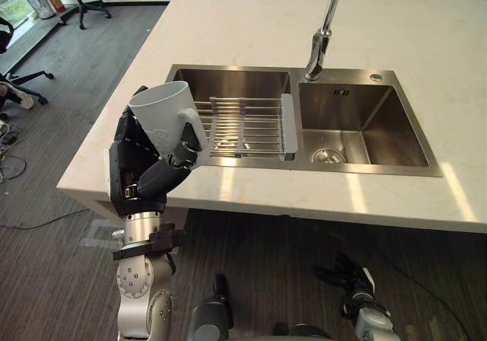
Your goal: Walk over to the sink, pick up the cup, carry it to the dishwasher, place the cup inside the dishwasher, then close the dishwasher door
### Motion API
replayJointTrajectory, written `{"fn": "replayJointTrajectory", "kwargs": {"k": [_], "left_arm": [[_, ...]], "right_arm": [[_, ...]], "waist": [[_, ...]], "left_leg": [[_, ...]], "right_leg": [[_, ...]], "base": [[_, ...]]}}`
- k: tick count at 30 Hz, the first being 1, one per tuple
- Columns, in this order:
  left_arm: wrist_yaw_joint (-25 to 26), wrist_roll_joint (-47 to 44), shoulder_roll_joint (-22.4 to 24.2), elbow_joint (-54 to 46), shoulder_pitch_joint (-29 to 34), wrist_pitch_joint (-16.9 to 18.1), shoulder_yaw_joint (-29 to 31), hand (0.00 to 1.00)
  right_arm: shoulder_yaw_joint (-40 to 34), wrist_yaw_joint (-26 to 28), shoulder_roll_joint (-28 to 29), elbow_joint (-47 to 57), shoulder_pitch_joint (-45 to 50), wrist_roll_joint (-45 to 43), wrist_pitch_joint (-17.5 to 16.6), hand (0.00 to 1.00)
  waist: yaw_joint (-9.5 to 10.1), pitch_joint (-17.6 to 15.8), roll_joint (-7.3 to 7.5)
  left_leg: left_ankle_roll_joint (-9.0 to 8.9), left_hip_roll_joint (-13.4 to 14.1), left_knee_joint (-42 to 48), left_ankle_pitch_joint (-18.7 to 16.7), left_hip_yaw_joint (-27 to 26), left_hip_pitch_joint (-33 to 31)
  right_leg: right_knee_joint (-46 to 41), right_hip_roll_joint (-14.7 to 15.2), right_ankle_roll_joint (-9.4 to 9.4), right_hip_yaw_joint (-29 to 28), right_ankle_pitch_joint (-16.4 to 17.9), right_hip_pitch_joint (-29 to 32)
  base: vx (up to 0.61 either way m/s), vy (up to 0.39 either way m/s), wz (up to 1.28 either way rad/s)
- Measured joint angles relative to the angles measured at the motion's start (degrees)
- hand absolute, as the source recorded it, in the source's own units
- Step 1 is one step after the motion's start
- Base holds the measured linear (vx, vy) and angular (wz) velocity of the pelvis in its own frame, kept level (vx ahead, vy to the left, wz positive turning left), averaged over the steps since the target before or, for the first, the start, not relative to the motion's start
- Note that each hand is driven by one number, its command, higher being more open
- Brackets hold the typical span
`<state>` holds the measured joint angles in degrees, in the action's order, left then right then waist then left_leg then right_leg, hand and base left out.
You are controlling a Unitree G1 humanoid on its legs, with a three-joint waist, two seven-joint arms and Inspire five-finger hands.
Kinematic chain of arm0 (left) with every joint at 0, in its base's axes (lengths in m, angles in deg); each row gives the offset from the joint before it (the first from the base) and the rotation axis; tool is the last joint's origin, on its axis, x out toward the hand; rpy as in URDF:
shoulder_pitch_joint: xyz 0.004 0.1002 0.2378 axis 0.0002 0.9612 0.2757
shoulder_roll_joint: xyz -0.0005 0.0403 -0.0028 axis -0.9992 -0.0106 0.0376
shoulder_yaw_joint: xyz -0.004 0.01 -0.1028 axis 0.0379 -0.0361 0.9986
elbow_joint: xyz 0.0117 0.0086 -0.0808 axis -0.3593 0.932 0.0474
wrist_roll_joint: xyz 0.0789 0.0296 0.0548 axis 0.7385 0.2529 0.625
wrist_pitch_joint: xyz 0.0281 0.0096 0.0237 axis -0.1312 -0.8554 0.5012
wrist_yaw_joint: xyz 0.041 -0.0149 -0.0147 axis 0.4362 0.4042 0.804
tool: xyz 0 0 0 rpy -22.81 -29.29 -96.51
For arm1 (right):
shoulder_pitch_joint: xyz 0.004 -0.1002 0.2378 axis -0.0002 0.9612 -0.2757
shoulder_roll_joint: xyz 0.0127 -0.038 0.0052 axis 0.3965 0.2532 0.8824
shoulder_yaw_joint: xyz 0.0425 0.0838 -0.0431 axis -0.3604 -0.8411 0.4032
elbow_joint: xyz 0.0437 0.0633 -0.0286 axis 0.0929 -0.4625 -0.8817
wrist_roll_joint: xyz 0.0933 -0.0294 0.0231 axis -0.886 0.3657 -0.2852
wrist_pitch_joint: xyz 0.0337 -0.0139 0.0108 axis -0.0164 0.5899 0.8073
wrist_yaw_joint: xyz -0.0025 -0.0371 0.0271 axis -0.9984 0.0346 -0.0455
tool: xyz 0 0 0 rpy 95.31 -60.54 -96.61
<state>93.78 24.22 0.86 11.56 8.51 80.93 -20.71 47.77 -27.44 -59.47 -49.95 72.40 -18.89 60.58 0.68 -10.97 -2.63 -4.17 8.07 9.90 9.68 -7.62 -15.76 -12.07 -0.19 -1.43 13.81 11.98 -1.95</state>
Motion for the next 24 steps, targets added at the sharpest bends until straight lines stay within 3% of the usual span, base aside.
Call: {"fn": "replayJointTrajectory", "kwargs": {"k": [1,2,5,6,8,9,13,19,20,22,23,24], "left_arm": [[-0.1,0.0,-0.2,-0.4,0.0,0.0,-0.9,0.30],[-0.3,0.0,-0.1,-0.6,0.0,0.2,-1.4,0.30],[-1.0,-0.1,-0.1,-0.6,0.0,0.3,-1.6,0.30],[-1.1,0.0,0.0,-0.4,-0.2,0.3,-2.3,0.30],[-1.4,0.0,-0.1,0.1,-0.9,0.4,-3.9,0.30],[-1.6,0.0,-0.5,0.9,-1.2,0.4,-4.1,0.30],[-1.2,0.1,-2.0,5.7,-0.9,0.3,-3.8,0.30],[-1.2,0.2,-3.0,6.2,0.0,0.0,-3.7,0.30],[-1.2,0.2,-3.1,6.2,0.0,0.0,-3.7,0.30],[-1.4,0.2,-3.7,6.2,0.1,-0.2,-4.4,0.30],[-1.2,0.3,-3.9,6.2,0.5,-0.2,-4.7,0.30],[-1.2,0.3,-3.9,6.2,0.8,-0.2,-5.0,0.30]], "right_arm": [[-0.5,-0.5,-0.3,0.0,0.6,0.0,-0.1,0.90],[-0.5,-0.8,-0.7,0.2,1.4,0.0,-0.1,0.90],[-0.5,-0.8,-0.6,0.2,1.8,0.0,-0.1,0.90],[-0.5,-0.8,-0.6,0.3,2.1,0.0,-0.1,0.90],[-0.6,-0.8,-0.8,0.7,2.7,0.0,-0.1,0.90],[-0.5,-0.8,-0.3,0.7,2.7,0.0,0.0,0.90],[0.2,-0.1,0.4,0.8,3.9,0.4,0.0,0.90],[0.6,0.3,0.8,0.8,3.8,1.6,0.0,0.90],[0.6,0.3,0.8,0.8,4.0,2.2,0.0,0.90],[0.6,0.3,0.9,0.8,5.8,2.8,0.0,0.90],[0.5,0.3,0.8,0.8,6.9,2.8,0.0,0.90],[0.5,0.2,0.8,0.9,7.5,2.8,0.1,0.90]], "waist": [[-0.07,-0.2,0.18],[0.00,-0.2,0.22],[-0.45,0.3,-0.51],[-1.05,0.8,-1.11],[-1.81,2.6,-3.26],[-1.75,2.7,-2.64],[-1.54,3.6,-1.46],[-1.36,4.2,-0.22],[-1.62,4.2,-0.12],[-3.14,4.5,0.84],[-3.12,4.8,1.23],[-2.96,4.9,1.29]], "left_leg": [[3.09,-0.3,9.1,-5.3,-0.5,-1.4],[3.34,-0.1,17.5,-12.3,-0.7,-0.2],[2.46,1.1,19.8,-17.9,-0.6,5.7],[1.56,1.1,14.2,-18.7,-0.6,10.6],[-0.03,0.7,1.8,-18.2,-0.6,15.1],[-1.25,-0.1,-1.7,-16.1,-0.6,15.9],[-0.02,-2.1,-2.1,-15.5,-0.7,16.8],[0.78,-3.5,-1.0,-15.5,0.0,16.8],[1.12,-3.9,-0.3,-15.7,0.9,16.2],[1.70,-5.9,3.1,-16.2,6.2,13.4],[1.63,-6.9,3.7,-16.2,8.5,12.3],[1.46,-7.3,3.6,-16.0,9.5,12.1]], "right_leg": [[-0.1,0.9,-0.46,1.4,-0.6,0.6],[0.2,1.6,-0.62,2.1,-1.6,0.9],[1.3,1.9,-0.54,3.0,-3.2,1.0],[2.0,1.8,-0.15,3.7,-4.1,1.2],[2.5,1.6,0.68,5.3,-4.8,3.2],[2.4,2.5,1.35,5.4,-5.4,3.9],[2.5,4.1,2.74,5.3,-6.6,3.0],[-0.7,5.6,2.96,5.0,-5.8,3.4],[-3.4,5.6,2.66,2.1,-4.4,4.3],[-7.7,3.0,2.45,-12.7,0.4,6.3],[-10.4,1.3,2.28,-16.9,2.5,7.2],[-11.2,1.1,2.37,-17.4,3.1,7.4]], "base": [[-0.29,-0.047,0.68],[-0.26,-0.015,0.52],[-0.13,0.037,0.23],[-0.16,0.117,0.42],[-0.15,0.156,0.42],[-0.09,0.149,0.16],[-0.06,0.115,0.05],[-0.05,0.047,0.06],[-0.10,0.014,0.55],[-0.13,-0.041,1.20],[-0.12,-0.113,1.22],[-0.10,-0.155,0.92]]}}
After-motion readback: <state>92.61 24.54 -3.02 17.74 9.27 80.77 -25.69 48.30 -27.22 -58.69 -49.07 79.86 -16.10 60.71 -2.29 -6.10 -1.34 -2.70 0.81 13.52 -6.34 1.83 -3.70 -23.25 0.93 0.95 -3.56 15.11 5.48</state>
